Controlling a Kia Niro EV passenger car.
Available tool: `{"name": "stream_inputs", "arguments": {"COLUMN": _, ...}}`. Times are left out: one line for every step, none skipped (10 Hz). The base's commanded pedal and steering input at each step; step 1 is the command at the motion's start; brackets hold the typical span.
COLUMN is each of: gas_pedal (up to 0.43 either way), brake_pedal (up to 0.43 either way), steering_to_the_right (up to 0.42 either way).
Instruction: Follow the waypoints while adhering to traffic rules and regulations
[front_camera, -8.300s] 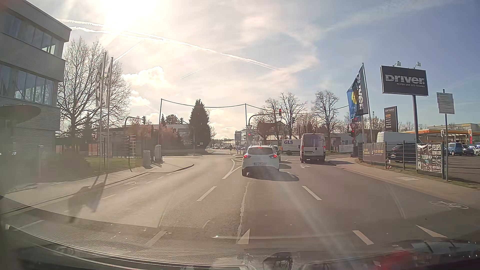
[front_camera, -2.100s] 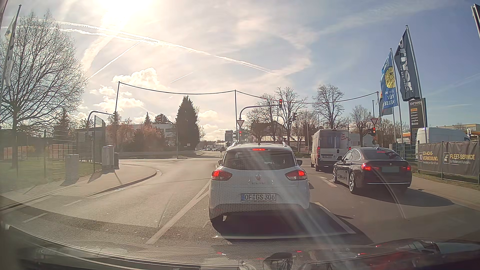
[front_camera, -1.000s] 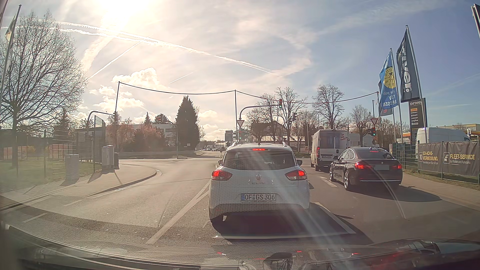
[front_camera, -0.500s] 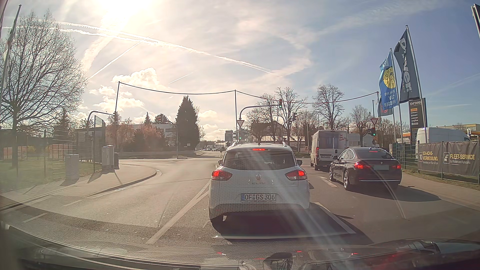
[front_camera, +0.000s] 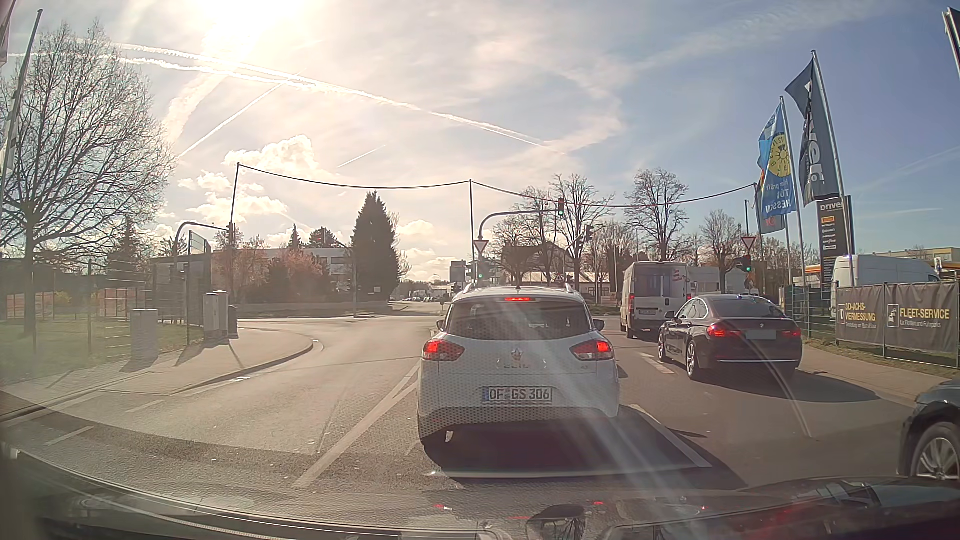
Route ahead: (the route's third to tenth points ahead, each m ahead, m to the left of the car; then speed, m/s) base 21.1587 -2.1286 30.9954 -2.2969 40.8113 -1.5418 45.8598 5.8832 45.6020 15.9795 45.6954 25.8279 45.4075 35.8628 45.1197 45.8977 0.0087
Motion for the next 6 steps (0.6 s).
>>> {"name": "stream_inputs", "arguments": {"gas_pedal": 0.0, "brake_pedal": 0.201, "steering_to_the_right": 0.009}}
{"name": "stream_inputs", "arguments": {"gas_pedal": 0.0, "brake_pedal": 0.195, "steering_to_the_right": 0.009}}
{"name": "stream_inputs", "arguments": {"gas_pedal": 0.0, "brake_pedal": 0.195, "steering_to_the_right": 0.009}}
{"name": "stream_inputs", "arguments": {"gas_pedal": 0.0, "brake_pedal": 0.195, "steering_to_the_right": 0.009}}
{"name": "stream_inputs", "arguments": {"gas_pedal": 0.0, "brake_pedal": 0.195, "steering_to_the_right": 0.009}}
{"name": "stream_inputs", "arguments": {"gas_pedal": 0.0, "brake_pedal": 0.171, "steering_to_the_right": 0.009}}
